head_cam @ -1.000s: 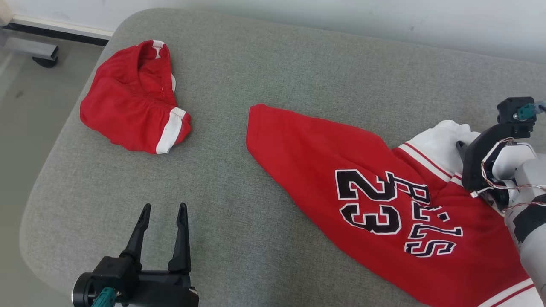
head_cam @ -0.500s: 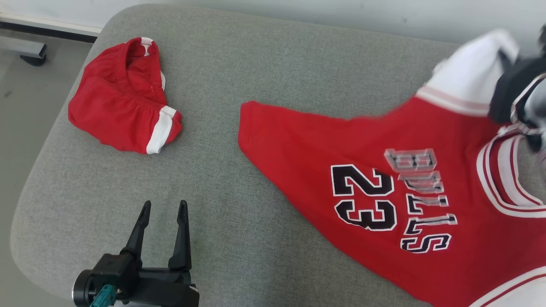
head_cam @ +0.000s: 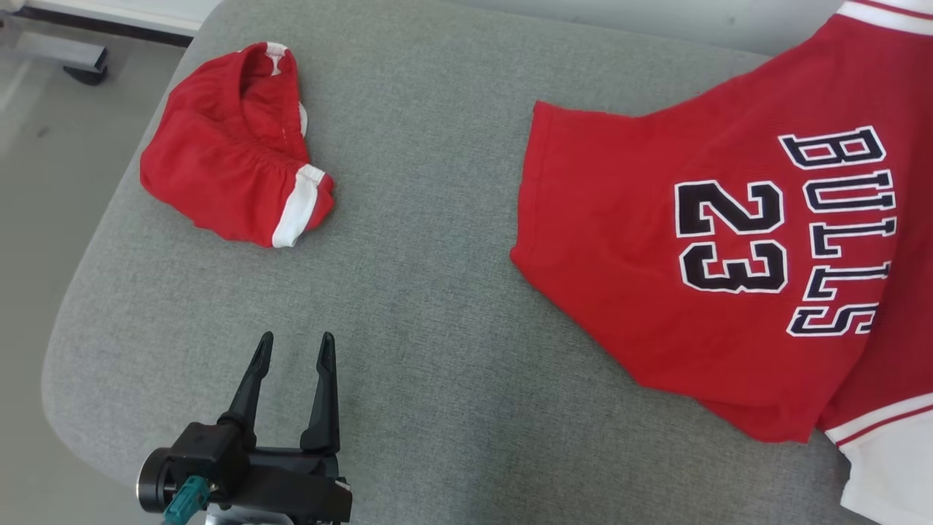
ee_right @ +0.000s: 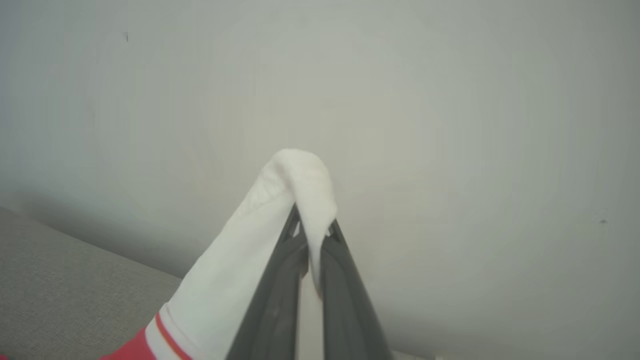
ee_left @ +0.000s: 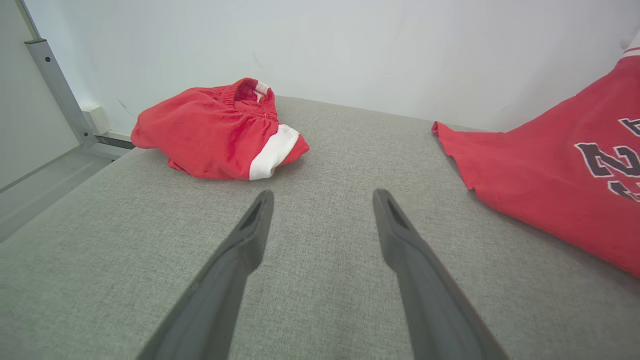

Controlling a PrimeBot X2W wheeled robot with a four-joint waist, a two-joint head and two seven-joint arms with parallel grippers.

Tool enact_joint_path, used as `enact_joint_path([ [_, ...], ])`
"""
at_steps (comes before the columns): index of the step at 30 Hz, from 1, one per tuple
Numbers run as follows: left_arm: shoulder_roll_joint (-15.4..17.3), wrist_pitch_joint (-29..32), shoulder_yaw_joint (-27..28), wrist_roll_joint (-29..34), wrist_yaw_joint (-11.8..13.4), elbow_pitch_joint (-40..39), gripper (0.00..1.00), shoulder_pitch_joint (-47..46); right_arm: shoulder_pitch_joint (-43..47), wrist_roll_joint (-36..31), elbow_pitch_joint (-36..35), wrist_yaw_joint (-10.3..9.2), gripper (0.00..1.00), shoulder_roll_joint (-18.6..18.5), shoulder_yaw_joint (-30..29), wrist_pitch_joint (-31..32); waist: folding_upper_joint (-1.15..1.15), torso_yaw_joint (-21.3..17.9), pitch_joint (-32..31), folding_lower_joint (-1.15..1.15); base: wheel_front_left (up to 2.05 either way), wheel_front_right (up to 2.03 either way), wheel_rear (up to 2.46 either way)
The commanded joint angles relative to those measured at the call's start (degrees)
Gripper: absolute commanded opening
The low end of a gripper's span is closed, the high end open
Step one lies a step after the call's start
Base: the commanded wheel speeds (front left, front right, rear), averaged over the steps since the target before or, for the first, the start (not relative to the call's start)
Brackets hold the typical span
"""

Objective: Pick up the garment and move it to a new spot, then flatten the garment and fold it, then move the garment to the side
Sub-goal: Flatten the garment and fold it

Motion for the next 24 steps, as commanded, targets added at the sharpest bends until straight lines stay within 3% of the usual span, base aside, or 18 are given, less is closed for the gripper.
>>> enact_joint_path([
  [1, 0.0, -0.2, -0.1, -0.6, 0.0, 0.1, 1.0, -0.4, -0.7, -0.7, 1.7, -0.13, 0.22, 0.1, -0.2, -0.3, -0.01, 0.5, 0.3, 0.0, 0.0, 0.0, 0.0],
  [2, -0.1, -0.2, -0.2, -0.7, 0.1, 0.1, 1.0, -0.4, -0.9, -1.2, 2.6, -0.13, 1.0, 0.2, -0.1, -0.2, -0.01, 0.6, 0.3, 0.0, 0.0, 0.0, 0.0],
  [15, 0.0, -0.2, 1.7, 1.2, 0.2, 0.2, 1.0, 1.8, 3.0, -2.5, 4.5, -0.13, 1.0, 3.2, -0.7, -11.0, -0.01, -2.6, -4.3, 0.0, 0.0, 0.0, 0.0],
  [20, 0.0, -0.2, 3.2, 2.5, 0.1, 0.1, 1.0, 3.3, 7.6, -0.2, 1.4, -0.13, 1.0, 4.9, -1.5, -12.8, -0.01, -4.8, -7.3, 0.0, 0.0, 0.0, 0.0],
  [24, 0.0, -0.2, 4.9, 3.8, -0.3, -0.1, 1.0, 5.2, 14.8, 2.4, -6.5, -0.13, 1.0, 5.4, -1.8, -13.1, -0.01, -7.4, -10.2, 0.0, 0.0, 0.0, 0.0],
])
